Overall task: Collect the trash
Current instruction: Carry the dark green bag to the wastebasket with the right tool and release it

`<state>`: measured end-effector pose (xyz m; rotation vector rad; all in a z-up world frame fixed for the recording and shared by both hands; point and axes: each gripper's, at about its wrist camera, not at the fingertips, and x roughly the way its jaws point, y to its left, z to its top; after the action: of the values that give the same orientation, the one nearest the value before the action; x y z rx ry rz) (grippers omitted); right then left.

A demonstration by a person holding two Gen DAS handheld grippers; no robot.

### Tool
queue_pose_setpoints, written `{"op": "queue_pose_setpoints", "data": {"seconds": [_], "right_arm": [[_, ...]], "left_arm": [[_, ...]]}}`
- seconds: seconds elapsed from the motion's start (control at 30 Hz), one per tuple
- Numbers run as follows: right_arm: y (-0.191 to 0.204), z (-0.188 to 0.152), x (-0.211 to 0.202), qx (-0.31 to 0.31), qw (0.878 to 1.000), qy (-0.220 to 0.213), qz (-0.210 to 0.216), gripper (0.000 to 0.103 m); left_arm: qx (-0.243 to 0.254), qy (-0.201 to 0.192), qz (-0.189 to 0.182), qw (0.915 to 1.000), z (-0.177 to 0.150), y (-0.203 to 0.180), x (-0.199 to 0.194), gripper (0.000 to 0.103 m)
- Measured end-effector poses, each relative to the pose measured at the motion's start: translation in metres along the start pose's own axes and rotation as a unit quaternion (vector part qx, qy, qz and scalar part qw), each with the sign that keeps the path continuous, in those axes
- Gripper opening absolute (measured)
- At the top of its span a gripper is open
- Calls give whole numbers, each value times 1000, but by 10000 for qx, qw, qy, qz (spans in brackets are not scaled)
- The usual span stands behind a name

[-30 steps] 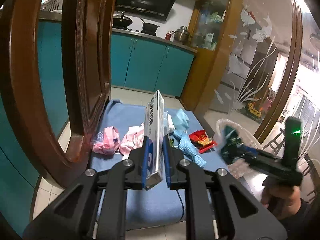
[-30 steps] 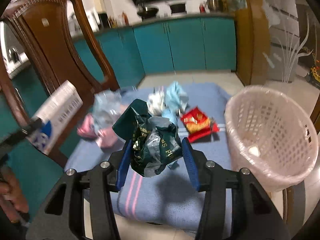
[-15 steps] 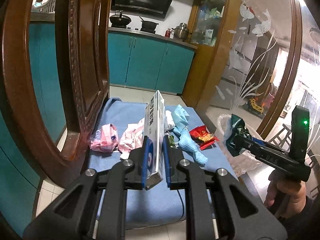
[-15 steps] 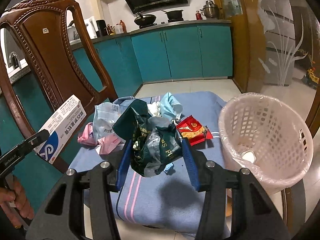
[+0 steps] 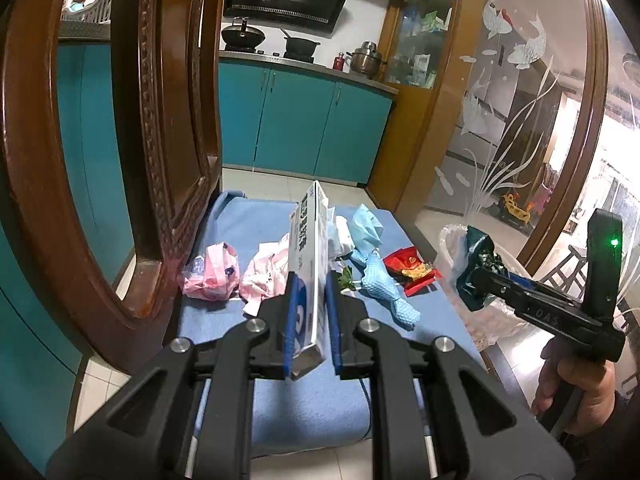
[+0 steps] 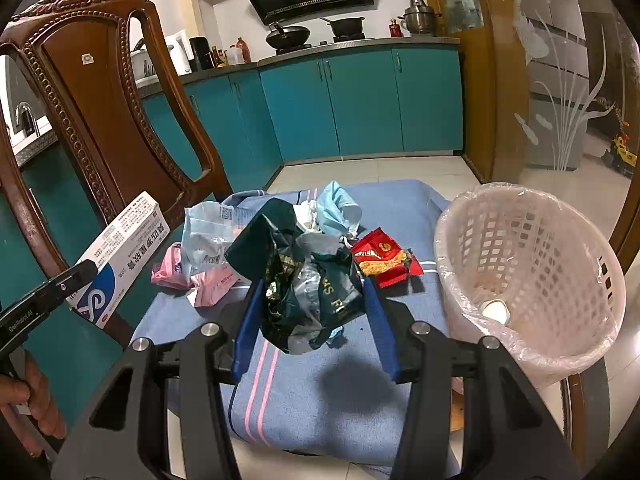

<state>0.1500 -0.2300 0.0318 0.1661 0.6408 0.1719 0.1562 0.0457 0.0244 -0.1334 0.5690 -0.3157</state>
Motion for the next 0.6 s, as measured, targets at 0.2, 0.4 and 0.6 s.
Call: {"op": "queue_pose_setpoints", "data": {"seconds": [0.2,0.4,0.6], "right_arm": [[0,0,1,-4,10000,12,-12,50],[0,0,2,-11,10000,13,-19,50],[0,0,2,-24,10000,27,-24,50]], "left_arm": [[-20,35,41,10000,0,1,1,15],[-12,43,39,10000,0,2,1,15],[-17,49,56,10000,0,1,2,15]]}}
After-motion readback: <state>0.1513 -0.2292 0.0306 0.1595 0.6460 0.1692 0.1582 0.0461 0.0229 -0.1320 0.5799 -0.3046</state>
